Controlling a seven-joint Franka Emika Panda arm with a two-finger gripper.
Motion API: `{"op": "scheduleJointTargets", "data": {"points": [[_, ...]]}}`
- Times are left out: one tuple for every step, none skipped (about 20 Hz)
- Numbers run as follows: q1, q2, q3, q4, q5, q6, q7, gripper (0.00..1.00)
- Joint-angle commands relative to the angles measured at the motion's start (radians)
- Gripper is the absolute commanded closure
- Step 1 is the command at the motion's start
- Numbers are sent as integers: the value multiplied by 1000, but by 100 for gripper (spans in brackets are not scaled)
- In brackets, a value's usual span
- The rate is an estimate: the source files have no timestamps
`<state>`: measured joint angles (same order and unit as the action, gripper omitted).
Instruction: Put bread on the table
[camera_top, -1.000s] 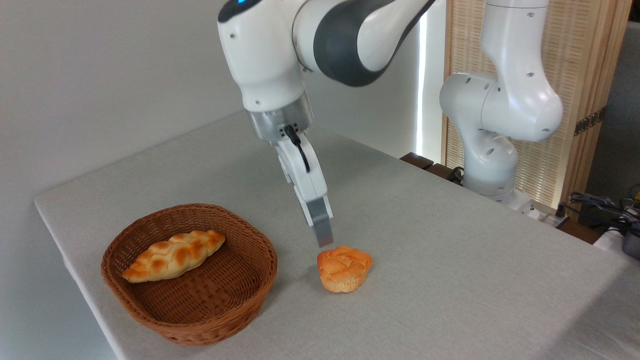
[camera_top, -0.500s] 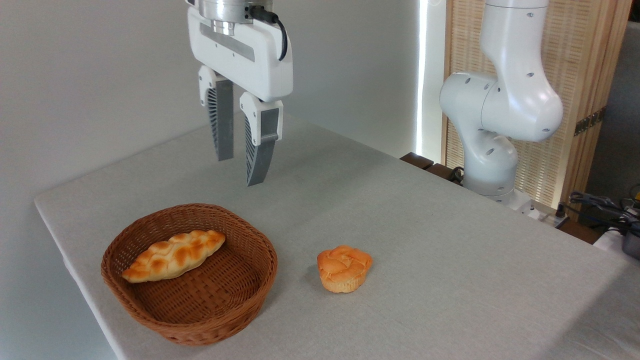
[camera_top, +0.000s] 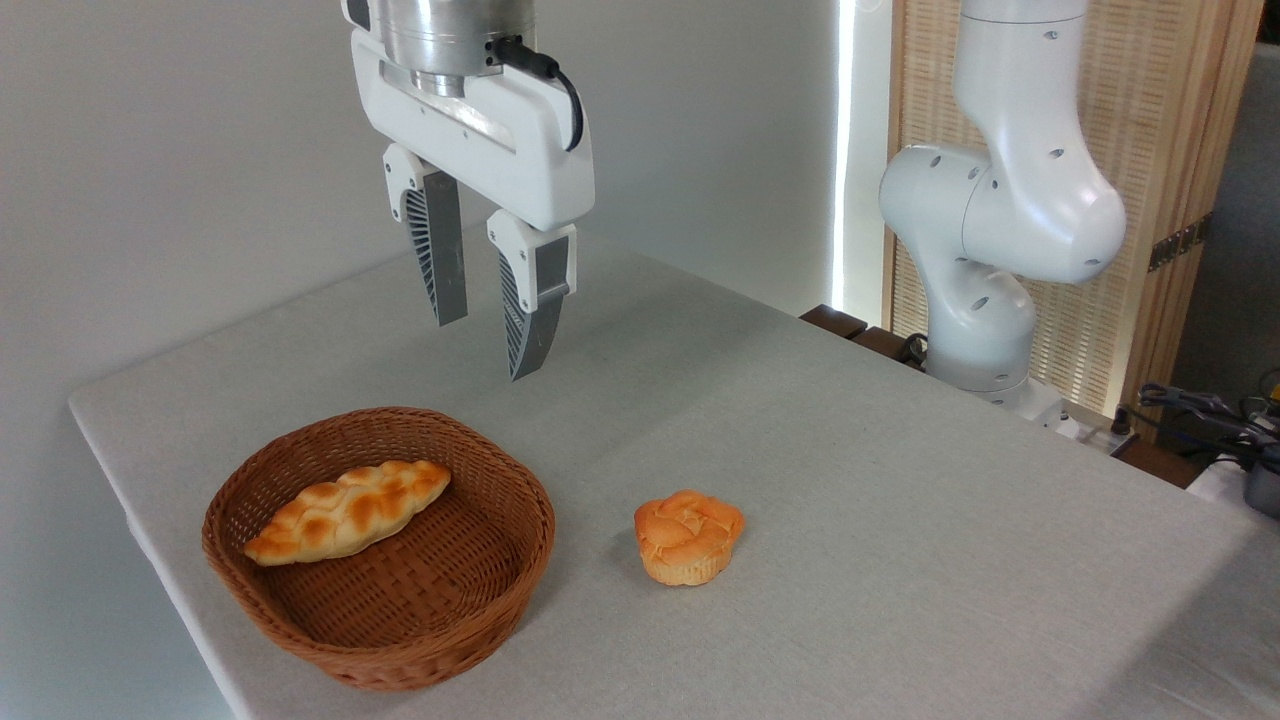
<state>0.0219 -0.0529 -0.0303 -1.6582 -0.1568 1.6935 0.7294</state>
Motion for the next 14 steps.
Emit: {"op": "scheduleJointTargets", "data": {"points": [[-11,18,4,35,43,-37,16,0],[-11,18,3,35,45,-37,16,0],[-11,18,3,34,48,-38,16,0],[-11,18,1,34,49,-50,16,0],[-13,18,-2,34,75,-60,18,0],[-13,18,-3,34,100,-60,19,0],[-16,18,-5,34,111,-61,18,0],[-22,18,-5,34,111,-61,16,0],[-22,18,-5,34,111,-61,18,0],[-22,18,-5,34,111,-63,18,0],[-22,18,-5,34,111,-63,18,0],[-22,18,-5,34,111,-63,18,0],[-22,18,-5,34,112,-63,18,0],[-23,18,-5,32,121,-63,18,0]]}}
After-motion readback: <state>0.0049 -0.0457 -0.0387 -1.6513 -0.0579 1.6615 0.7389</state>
